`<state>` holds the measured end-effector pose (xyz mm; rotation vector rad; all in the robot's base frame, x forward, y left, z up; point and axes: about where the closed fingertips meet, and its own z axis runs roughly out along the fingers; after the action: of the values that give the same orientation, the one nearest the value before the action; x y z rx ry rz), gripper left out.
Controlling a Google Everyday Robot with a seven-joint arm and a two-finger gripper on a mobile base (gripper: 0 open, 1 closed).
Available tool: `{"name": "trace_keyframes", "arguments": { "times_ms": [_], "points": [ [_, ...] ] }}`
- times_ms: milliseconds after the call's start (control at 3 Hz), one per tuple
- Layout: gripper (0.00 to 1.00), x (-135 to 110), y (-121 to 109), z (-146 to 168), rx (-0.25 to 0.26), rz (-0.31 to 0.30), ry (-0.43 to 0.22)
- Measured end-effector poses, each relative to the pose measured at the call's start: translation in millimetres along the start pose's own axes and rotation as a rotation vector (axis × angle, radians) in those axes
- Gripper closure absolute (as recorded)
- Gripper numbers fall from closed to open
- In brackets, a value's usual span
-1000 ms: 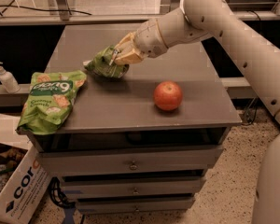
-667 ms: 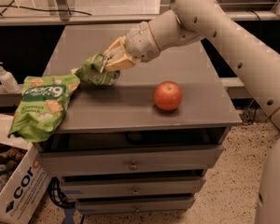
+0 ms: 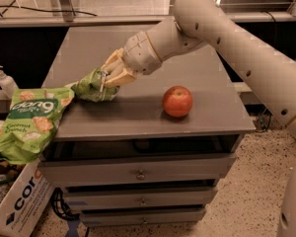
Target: Move green jalapeno chip bag near green rice chip bag
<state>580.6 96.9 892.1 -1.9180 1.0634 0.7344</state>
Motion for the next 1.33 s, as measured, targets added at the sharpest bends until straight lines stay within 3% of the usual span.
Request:
{"name": "trace_keyframes", "arguments": {
  "times_ms": [1000,1333],
  "points": [
    [0.12,4.6,9.4,5.6,0.008,-0.049,0.074],
    [0.0,4.4,9.8,4.8,0.014,-0.051,0.081]
  ]
}}
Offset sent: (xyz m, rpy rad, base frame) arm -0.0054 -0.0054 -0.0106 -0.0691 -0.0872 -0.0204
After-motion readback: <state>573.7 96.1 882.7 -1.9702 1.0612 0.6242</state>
